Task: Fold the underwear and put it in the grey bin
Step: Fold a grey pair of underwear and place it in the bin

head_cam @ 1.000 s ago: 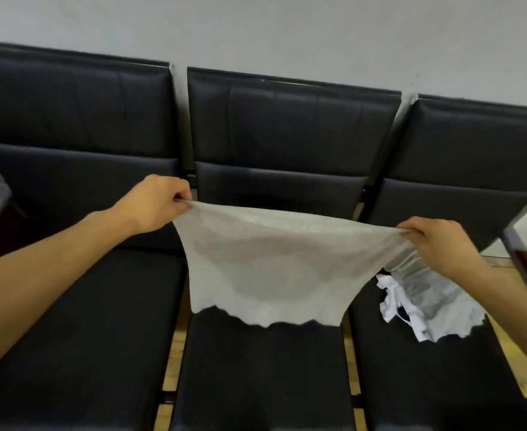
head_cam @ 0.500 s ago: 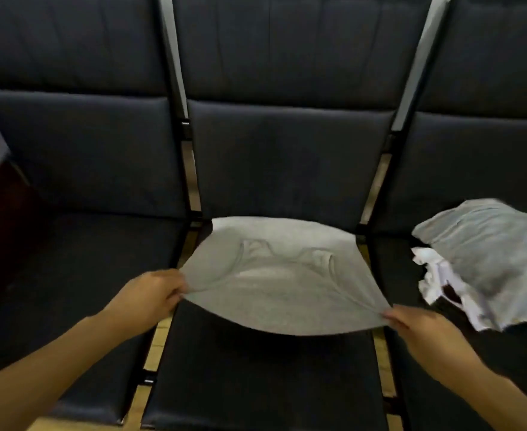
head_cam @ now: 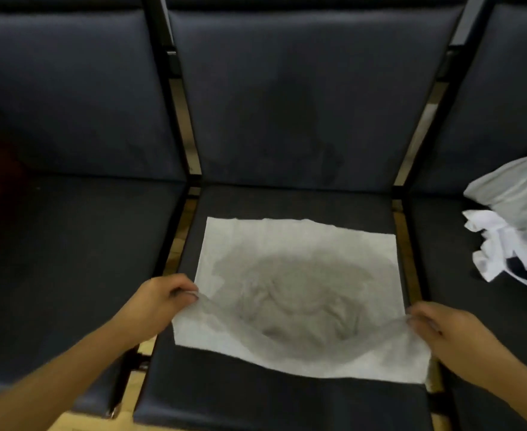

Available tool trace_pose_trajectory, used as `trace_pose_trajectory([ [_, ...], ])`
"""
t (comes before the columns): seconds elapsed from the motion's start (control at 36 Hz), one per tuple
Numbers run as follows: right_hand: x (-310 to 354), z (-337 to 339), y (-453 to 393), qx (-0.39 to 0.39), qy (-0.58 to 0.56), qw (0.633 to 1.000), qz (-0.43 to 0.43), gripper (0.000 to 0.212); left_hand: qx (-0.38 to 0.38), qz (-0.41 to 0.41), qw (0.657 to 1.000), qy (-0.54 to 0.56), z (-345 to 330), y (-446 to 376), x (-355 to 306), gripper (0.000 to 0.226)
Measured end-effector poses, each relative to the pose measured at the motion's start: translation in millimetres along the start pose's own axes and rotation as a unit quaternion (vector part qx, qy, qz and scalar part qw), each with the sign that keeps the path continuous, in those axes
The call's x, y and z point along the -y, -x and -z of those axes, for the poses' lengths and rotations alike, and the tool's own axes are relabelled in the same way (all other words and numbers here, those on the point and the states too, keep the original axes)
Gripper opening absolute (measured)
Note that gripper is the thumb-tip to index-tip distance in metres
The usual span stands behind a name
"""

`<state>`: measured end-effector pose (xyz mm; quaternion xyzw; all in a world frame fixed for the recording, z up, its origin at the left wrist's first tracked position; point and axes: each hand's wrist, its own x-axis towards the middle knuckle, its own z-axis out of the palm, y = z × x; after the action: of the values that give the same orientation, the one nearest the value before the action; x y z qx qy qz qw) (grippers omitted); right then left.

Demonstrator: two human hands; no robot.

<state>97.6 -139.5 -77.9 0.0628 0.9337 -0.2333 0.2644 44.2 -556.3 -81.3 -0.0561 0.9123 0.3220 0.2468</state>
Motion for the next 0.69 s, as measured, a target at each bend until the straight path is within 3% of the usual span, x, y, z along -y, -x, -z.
trace_pose_trajectory([
  [0.11,9,30,-74,-0.064,-0.097,0.992,-0.052,0.017,0.0,0.004,0.999,0.049,21,-76,-21,0.009],
  [0.31,6,33,-181,-0.097,-0.133,0.98,-0.111,0.019,-0.016,0.039,0.997,0.069,22,-190,-16,0.015],
  [0.58,1,26,-216,-0.084,-0.07,0.978,-0.176,0.019,-0.06,0.053,0.994,0.072,12,-232,8,0.014],
  [0.69,12,27,-228,-0.062,0.009,0.976,-0.209,0.019,-0.099,0.072,0.992,0.044,10,-240,4,0.017],
])
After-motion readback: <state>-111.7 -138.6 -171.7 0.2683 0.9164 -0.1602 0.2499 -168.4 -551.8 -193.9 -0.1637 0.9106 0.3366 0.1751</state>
